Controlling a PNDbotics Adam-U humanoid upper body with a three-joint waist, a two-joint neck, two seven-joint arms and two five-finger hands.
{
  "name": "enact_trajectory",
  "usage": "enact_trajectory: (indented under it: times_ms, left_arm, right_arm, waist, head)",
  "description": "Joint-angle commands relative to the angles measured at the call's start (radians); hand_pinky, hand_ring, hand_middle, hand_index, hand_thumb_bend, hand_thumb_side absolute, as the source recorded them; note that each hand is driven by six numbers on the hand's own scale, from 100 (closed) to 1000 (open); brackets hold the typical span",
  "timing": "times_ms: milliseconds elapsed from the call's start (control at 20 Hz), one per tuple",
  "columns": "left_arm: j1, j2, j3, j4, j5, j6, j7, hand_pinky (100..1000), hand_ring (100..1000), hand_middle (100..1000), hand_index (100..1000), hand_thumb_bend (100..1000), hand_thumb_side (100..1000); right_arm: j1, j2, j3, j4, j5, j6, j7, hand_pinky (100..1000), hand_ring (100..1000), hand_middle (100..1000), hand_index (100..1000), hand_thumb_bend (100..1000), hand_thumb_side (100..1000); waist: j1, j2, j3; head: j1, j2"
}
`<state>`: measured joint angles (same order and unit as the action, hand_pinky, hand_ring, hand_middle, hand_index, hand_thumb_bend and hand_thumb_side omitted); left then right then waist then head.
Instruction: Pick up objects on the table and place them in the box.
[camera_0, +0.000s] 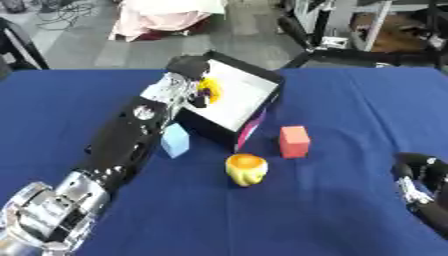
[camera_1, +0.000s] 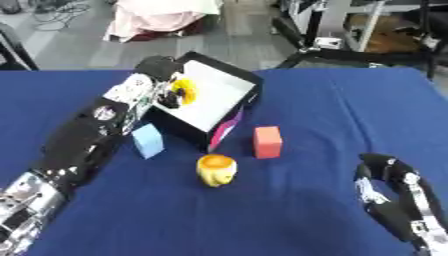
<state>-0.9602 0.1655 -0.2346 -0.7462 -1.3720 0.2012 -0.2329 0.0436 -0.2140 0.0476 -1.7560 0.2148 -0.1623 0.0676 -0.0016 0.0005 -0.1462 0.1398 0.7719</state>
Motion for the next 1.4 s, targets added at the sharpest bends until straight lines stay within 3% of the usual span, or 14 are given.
enact_trajectory:
  times_ms: [50,250,400,650,950,1050,1250,1400]
  left_arm:
    - [-0.019,0.021,0.006,-0.010,0.025,-0.012,0.025,913,819,850,974,100,276]
    - [-0.021,0.069,-0.013,-0.071,0.073,-0.042,0.009,920,843,882,990,100,262]
    - [-0.031,0.156,-0.056,-0.191,0.152,-0.098,-0.074,926,855,887,989,100,257]
    - [-0.024,0.345,-0.116,-0.419,0.412,-0.150,-0.337,917,851,884,985,100,232]
    - [0.043,0.522,-0.188,-0.589,0.708,-0.104,-0.644,915,858,898,993,257,231]
    - [0.070,0.542,-0.232,-0.608,0.745,-0.091,-0.667,920,865,907,1000,262,236]
    - [0.102,0.521,-0.307,-0.577,0.751,-0.084,-0.674,906,870,916,1000,427,236]
    - [0.109,0.485,-0.341,-0.535,0.717,-0.094,-0.674,906,872,918,1000,441,248]
  right_arm:
    - [-0.011,-0.005,-0.002,-0.009,-0.005,-0.001,0.002,726,648,574,730,100,441]
    - [-0.010,-0.005,-0.004,-0.009,-0.004,0.000,0.000,727,648,574,730,100,440]
    - [-0.007,-0.008,-0.008,-0.008,-0.002,0.001,-0.003,727,648,574,729,100,440]
    - [-0.003,-0.015,-0.013,-0.007,0.002,0.002,-0.007,727,648,574,729,100,438]
    - [0.000,-0.023,-0.015,-0.006,0.008,0.001,-0.010,727,648,574,730,100,437]
    - [-0.001,-0.025,-0.016,-0.006,0.009,0.001,-0.010,727,648,574,730,100,436]
    - [-0.003,-0.025,-0.014,-0.006,0.010,0.001,-0.009,727,648,574,730,100,435]
    - [-0.004,-0.025,-0.014,-0.006,0.009,0.001,-0.009,727,648,574,730,100,435]
  waist:
    - [-0.015,-0.015,0.004]
    - [-0.015,-0.016,0.010]
    - [-0.011,-0.018,0.018]
    - [-0.002,-0.021,0.033]
    - [0.008,-0.023,0.040]
    - [0.009,-0.022,0.039]
    - [0.007,-0.021,0.036]
    - [0.006,-0.021,0.034]
  head:
    - [-0.001,-0.002]
    - [-0.003,-0.002]
    - [-0.011,-0.002]
    - [-0.026,-0.002]
    - [-0.039,-0.002]
    - [-0.040,-0.002]
    - [-0.039,-0.002]
    - [-0.039,-0.002]
